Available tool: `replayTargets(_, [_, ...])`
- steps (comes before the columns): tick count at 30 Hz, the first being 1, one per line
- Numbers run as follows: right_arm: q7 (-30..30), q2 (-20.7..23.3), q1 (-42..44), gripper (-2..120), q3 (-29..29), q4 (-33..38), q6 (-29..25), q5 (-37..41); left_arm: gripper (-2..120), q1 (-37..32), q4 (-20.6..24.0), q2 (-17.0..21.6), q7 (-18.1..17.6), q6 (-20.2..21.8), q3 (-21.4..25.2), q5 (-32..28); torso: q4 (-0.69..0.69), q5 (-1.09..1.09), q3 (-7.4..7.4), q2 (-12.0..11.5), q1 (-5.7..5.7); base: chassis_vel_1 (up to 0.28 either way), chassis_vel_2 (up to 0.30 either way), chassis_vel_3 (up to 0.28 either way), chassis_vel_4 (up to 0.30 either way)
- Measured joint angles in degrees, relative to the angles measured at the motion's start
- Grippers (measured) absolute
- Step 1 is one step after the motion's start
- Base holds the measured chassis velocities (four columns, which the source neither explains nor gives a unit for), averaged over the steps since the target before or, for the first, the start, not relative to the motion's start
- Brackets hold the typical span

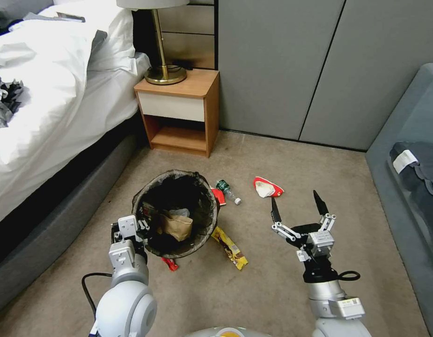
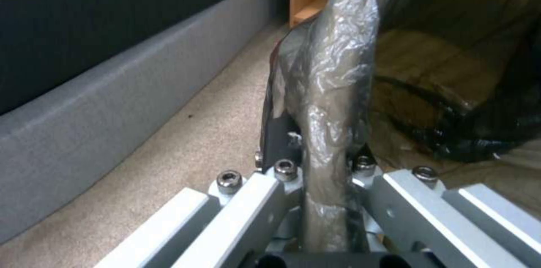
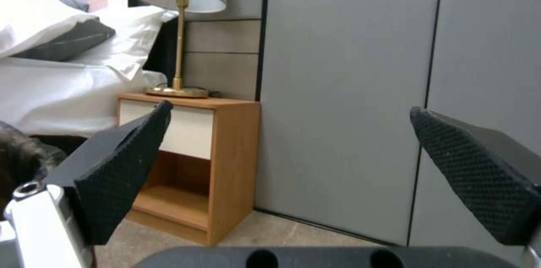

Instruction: Pick up the trash bin, then pick up the garbage from the floor and place it into the trash bin.

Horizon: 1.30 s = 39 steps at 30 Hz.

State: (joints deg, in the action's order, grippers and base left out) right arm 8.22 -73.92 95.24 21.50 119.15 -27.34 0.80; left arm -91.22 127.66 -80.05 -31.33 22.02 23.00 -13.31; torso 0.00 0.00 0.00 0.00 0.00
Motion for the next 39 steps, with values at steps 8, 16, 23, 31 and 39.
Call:
replayTargets(8, [-1.67,1.64,-5.54,100,-0.09,-2.51,5.45,4.64,0,0.01,0.68,0.42,-0.04,0.29,0.31,-0.56,-0.01,-0.01,0.0,0.0,0.0,0.0,0.0,0.0,0.0])
replayTargets(16, [-4.57,7.1,-16.57,100,-7.57,-10.68,16.96,15.06,0,-0.31,1.1,-0.03,-0.06,0.35,0.43,-0.82,-0.01,0.0,0.0,0.0,0.0,0.0,0.0,0.0,0.0])
replayTargets(23, [-5.01,11.89,-25.33,100,-18.02,-19.24,25.73,23.89,0,-0.08,1.11,-0.22,-0.08,0.42,0.47,-0.89,-0.01,-0.01,0.0,0.0,0.0,0.0,0.0,0.0,0.0])
replayTargets(31, [-6.42,11.69,-36.24,100,-31.5,-34.78,32.19,29.31,0,0.11,1.01,-0.95,-0.31,0.65,0.58,-0.89,-0.01,0.0,0.0,0.0,0.0,0.0,0.0,0.0,0.0])
replayTargets(39, [-12.83,6.53,-41.51,100,-39.51,-48.17,29.17,26.94,0,0.07,-0.41,-1.84,-0.17,0.34,0.06,0.26,0.0,-0.01,0.0,0.0,0.0,0.0,0.0,0.0,0.0])
